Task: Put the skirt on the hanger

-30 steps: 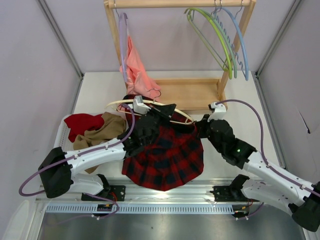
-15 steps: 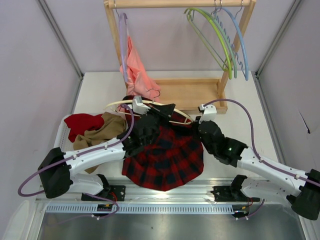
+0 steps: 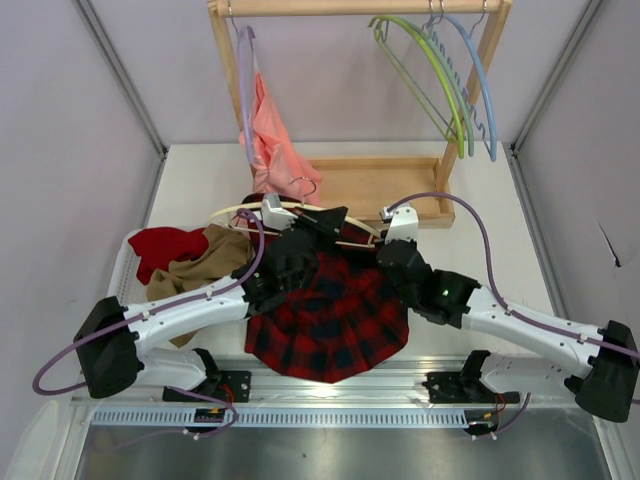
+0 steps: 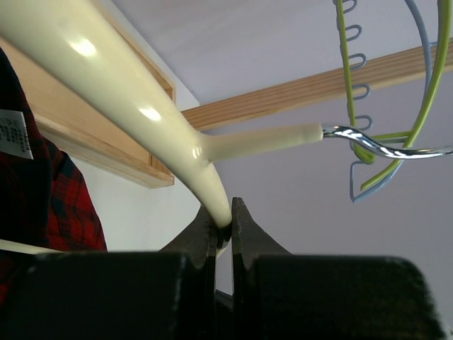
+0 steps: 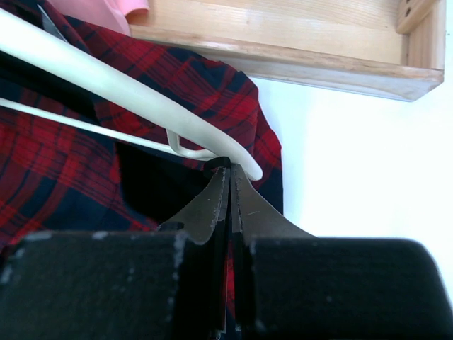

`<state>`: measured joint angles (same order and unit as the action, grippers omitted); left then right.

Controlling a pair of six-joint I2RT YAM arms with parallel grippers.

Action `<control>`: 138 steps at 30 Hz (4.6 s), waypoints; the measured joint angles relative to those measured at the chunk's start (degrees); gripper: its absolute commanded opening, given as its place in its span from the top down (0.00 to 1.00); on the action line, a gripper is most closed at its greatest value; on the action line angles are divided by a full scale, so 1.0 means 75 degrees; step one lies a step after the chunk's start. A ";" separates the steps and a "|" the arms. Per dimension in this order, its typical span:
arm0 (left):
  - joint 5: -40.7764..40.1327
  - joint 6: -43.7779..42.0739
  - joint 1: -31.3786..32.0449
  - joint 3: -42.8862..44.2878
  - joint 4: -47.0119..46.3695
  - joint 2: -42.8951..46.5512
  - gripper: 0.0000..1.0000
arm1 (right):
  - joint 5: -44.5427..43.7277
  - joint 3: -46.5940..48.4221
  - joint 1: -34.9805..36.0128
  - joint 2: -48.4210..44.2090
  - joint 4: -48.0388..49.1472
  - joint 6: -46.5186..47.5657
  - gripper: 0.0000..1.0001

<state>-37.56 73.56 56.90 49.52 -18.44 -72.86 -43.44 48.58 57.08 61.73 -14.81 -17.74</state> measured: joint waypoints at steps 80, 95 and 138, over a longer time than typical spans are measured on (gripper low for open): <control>-0.0198 0.3582 0.0146 0.1454 0.3080 -0.0828 1.00 | -0.0475 -0.0195 -0.0099 -0.0379 -0.0647 0.0160 1.00; -0.0108 0.3523 0.0102 0.1361 0.2897 -0.0810 1.00 | 0.0178 -0.1174 -0.0256 -0.0746 0.1355 0.1731 1.00; 0.0189 0.3573 -0.0134 0.0997 0.2783 -0.0385 1.00 | 0.0373 -0.1172 0.0318 -0.1046 0.1495 0.4587 1.00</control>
<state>-36.14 100.36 55.90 56.99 2.44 -75.75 -40.64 39.79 59.46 53.89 -3.60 16.67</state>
